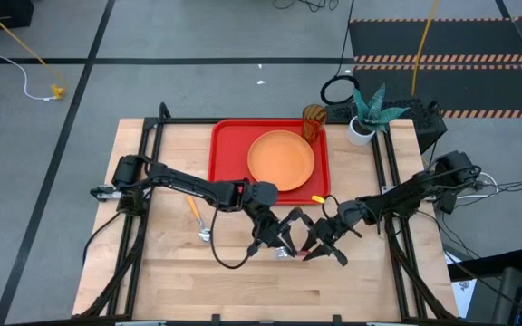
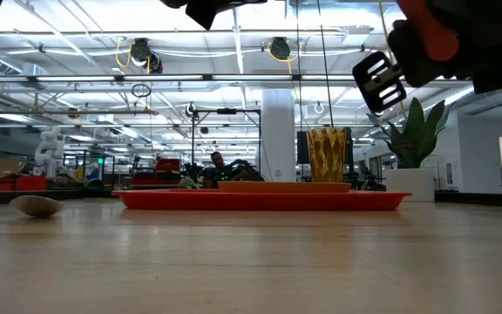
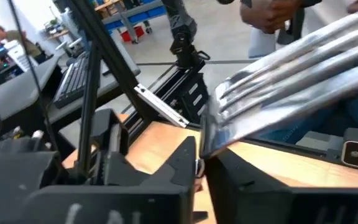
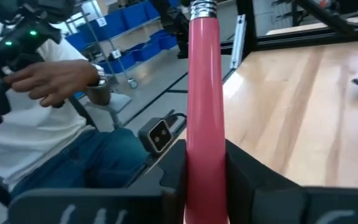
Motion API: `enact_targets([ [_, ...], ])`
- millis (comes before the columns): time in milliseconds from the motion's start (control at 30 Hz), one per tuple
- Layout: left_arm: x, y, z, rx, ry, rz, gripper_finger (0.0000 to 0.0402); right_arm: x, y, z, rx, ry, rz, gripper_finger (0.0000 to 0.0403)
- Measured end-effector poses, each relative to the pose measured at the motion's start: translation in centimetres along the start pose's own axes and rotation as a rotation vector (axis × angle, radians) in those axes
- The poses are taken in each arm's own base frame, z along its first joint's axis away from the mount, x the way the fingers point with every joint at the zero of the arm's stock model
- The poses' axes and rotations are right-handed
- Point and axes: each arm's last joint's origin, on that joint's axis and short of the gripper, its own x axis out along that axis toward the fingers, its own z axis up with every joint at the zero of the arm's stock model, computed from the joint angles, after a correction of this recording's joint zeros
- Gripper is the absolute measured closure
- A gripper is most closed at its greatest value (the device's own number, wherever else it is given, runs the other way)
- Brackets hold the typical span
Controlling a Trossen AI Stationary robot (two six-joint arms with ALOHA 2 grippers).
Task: Pick and place plate/cup/fork/spoon on tray
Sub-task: Put the pink fork on the red serving tray to the left of the orange plate
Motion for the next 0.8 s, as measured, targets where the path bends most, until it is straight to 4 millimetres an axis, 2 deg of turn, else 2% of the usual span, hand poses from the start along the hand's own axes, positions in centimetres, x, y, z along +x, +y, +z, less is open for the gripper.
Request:
enact_targets([
  [267,-0.1,0.4,-0.1,-0.095,0.057,0.101,0.0279,-0.2,-0.1,0.2,-0.018,-0.008,-0.064,0.0341],
  [400,-0.3,0.7,-0.6,-0.151,0.099,0.158,0.0251,-0.7,0.2,1.1,-0.043,-0.037,-0.103,0.0348],
  [600,-0.5,1.1,-0.7,-0.214,0.142,0.264,0.0228,-2.0,1.1,1.9,-0.081,-0.024,-0.210,0.0346],
  [800,-1.1,1.7,-0.7,-0.268,0.152,0.344,0.0226,-3.2,2.3,2.1,-0.129,0.018,-0.368,0.0347],
])
